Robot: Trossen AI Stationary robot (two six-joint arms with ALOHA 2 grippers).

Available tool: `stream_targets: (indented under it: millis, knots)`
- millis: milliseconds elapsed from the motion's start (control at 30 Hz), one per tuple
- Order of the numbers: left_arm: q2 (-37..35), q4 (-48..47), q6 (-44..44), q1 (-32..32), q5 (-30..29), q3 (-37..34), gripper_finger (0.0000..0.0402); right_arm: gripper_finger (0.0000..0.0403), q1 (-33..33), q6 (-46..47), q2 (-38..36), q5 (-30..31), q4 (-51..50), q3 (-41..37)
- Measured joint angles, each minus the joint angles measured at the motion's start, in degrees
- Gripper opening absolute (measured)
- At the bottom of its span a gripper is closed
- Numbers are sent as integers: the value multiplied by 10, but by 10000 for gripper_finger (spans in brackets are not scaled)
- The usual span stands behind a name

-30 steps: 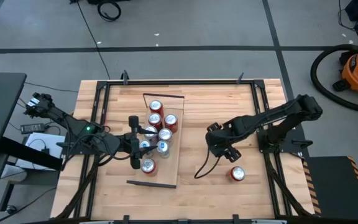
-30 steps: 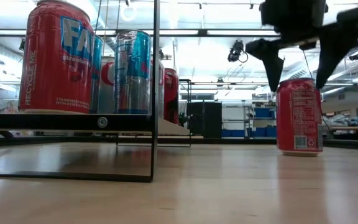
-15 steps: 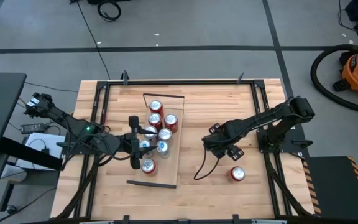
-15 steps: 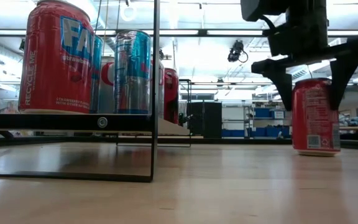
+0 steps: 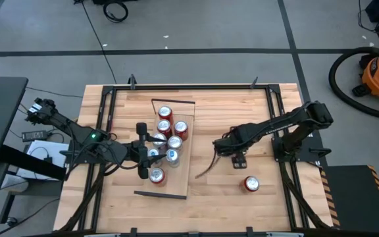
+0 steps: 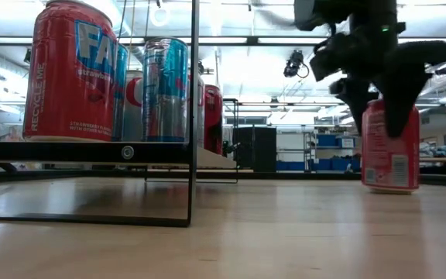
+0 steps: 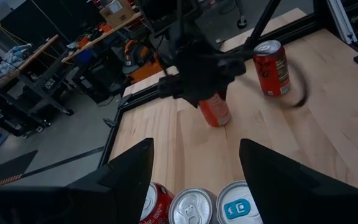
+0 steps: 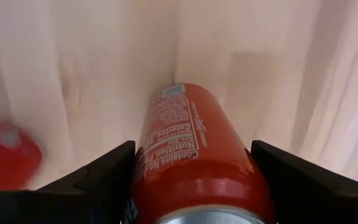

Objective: Place canned beverage on shelf
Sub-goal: Put the red soda can on the shelf aligned with the red soda can

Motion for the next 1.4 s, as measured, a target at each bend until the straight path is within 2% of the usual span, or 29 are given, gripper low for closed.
stream_targets:
  millis: [167,267,400,567,733,1067,1267,1400]
  knots:
    - [0,0,0,0,0,0,249,316,-24,216,0,-50,5,0]
    - [0,0,0,0,0,0,249,324,-27,220,0,-54,9,0]
    - [0,0,-2,0,0,0,249,357,-24,203,0,-48,32,0]
    - [0,0,-3,0,0,0,249,395,-30,155,1,-66,22,21]
    - [0,0,-3,0,0,0,249,380,-23,-20,0,-66,-9,48]
    - [0,-5,-5,0,0,0,249,374,24,-244,0,-51,-37,48]
    - [0,-5,-5,0,0,0,249,372,38,-276,0,-13,-50,30]
    - [0,-5,-5,0,0,0,249,352,39,-220,0,-11,-50,23]
